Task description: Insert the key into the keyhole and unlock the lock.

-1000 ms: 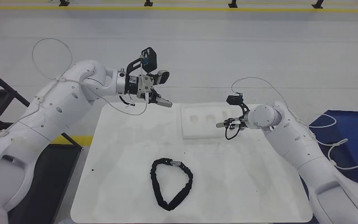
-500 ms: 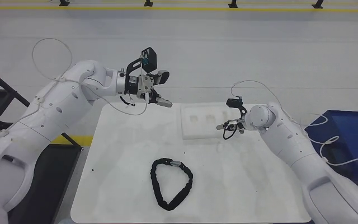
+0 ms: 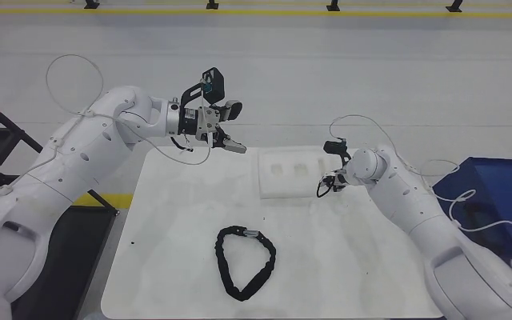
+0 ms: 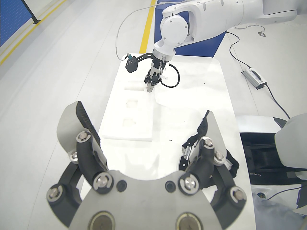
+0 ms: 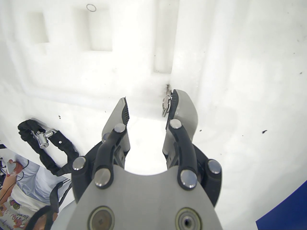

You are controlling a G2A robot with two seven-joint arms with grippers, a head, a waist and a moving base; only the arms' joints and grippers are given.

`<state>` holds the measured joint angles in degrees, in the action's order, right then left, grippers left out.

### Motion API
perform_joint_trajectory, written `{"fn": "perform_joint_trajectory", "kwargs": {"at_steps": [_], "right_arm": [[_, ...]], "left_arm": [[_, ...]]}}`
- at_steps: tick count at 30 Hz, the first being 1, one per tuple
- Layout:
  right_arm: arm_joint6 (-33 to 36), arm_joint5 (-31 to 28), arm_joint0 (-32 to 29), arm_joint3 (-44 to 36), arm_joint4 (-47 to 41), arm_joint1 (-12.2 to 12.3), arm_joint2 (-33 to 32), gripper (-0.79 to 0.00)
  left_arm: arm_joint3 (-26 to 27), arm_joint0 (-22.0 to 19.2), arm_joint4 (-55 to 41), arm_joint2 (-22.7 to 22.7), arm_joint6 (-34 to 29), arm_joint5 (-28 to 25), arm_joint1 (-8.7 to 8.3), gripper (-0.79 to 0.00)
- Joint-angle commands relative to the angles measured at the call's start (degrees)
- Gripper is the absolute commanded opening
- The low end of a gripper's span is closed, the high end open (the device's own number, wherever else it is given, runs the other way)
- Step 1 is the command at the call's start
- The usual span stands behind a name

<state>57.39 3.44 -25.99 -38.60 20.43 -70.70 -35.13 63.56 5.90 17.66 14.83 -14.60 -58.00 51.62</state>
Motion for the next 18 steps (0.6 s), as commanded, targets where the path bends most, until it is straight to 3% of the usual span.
{"fn": "perform_joint_trajectory", "kwargs": {"at_steps": [1,7,13,16,18], "right_arm": [[0.1,0.3,0.2,1.0,-0.2,-0.4,0.0,-0.517],[-0.1,-0.3,0.9,5.0,-0.8,-1.9,0.4,-0.554],[-0.3,-0.6,1.7,8.2,-0.9,-3.4,0.9,-0.668],[-0.4,-0.5,2.2,9.6,-1.0,-4.1,0.9,-0.785],[-0.8,-0.1,2.6,10.5,-0.7,-4.4,1.0,-0.785]], "left_arm": [[0.0,0.0,0.0,0.0,0.0,0.0,0.0,0.0],[0.0,0.0,0.0,0.0,0.0,0.0,0.0,0.0],[0.0,0.0,0.0,0.0,0.0,0.0,0.0,0.0],[0.0,0.0,0.0,0.0,0.0,0.0,0.0,0.0],[0.0,0.0,0.0,0.0,0.0,0.0,0.0,0.0]]}}
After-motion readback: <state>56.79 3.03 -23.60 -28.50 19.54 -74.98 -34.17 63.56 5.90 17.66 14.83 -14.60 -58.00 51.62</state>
